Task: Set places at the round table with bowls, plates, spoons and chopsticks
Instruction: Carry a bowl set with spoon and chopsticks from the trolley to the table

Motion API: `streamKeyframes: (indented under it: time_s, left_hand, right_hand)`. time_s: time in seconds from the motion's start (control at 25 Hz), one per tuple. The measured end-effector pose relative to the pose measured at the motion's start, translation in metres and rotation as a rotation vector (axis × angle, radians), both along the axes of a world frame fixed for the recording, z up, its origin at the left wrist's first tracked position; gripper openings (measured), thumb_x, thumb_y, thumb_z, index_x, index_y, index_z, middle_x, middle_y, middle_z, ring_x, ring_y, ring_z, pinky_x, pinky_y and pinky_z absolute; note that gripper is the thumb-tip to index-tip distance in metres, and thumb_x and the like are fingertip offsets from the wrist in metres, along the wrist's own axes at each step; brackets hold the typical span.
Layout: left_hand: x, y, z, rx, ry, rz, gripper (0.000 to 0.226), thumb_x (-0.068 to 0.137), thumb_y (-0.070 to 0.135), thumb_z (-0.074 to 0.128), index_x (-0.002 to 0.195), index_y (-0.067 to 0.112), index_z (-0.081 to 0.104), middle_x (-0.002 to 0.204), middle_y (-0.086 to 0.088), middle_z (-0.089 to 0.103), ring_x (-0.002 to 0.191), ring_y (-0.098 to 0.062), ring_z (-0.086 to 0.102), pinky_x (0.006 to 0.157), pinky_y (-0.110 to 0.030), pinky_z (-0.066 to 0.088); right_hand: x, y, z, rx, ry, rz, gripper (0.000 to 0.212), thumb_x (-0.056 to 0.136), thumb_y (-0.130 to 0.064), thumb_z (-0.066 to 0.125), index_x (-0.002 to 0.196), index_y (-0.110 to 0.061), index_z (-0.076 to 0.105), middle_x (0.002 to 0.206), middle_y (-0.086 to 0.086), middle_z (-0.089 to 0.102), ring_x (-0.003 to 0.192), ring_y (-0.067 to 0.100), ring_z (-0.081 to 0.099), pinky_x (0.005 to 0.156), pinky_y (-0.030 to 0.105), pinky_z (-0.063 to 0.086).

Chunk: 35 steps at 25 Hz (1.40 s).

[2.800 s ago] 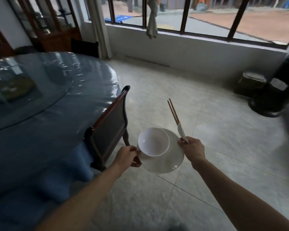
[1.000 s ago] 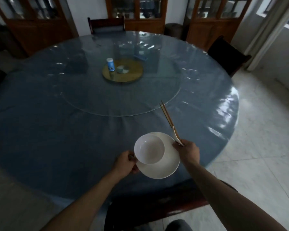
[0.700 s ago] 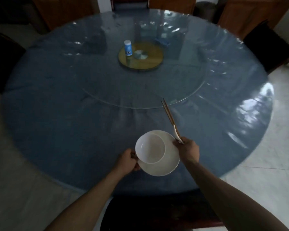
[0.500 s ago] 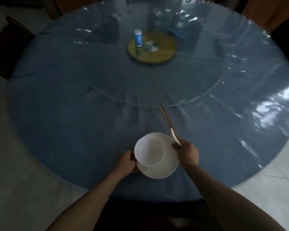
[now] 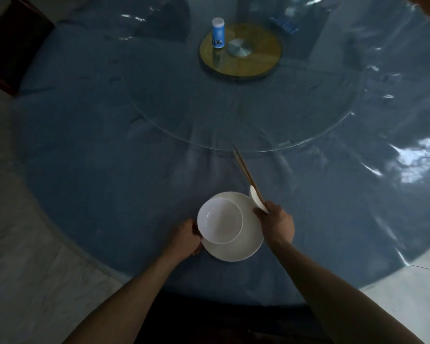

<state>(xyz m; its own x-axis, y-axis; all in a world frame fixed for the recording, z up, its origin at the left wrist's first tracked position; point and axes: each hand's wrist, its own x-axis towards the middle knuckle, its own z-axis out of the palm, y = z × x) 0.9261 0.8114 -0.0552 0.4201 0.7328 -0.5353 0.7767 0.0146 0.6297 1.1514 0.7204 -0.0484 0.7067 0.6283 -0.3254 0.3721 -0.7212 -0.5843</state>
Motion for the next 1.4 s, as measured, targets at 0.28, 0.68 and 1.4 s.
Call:
streamKeyframes:
  time_s: [0.28,0.68,1.4]
  left_hand:
    - [-0.021,-0.012,0.01,0.13,0.085,0.133,0.013,0.09,0.024,0.063,0.093,0.012,0.062,0.093,-0.007,0.071,0.089,-0.028,0.066,0.08,-0.041,0.053]
    - [0.025,-0.07,0.071,0.908,-0.256,-0.392,0.02,0.085,0.027,0.067,0.105,0.026,0.071,0.094,0.009,0.068,0.08,-0.006,0.063,0.062,-0.022,0.051]
    - [0.034,-0.059,0.049,0.819,-0.001,-0.384,0.015,0.074,0.017,0.081,0.073,0.015,0.067,0.065,0.001,0.066,0.05,-0.017,0.063,0.038,-0.025,0.045]
  right_hand:
    - [0.003,-0.029,0.036,-0.053,0.008,0.002,0.043,0.081,-0.068,0.046,0.092,-0.026,0.048,0.08,-0.004,0.062,0.071,0.021,0.061,0.057,0.031,0.043]
    - [-0.03,-0.042,0.065,0.106,0.28,0.018,0.02,0.097,-0.029,0.042,0.082,-0.018,0.051,0.075,-0.002,0.061,0.072,0.022,0.058,0.066,0.039,0.046]
    - [-0.081,-0.015,0.041,0.164,0.245,0.064,0.019,0.097,-0.021,0.049,0.087,-0.009,0.058,0.083,0.002,0.063,0.075,0.016,0.06,0.06,0.028,0.044]
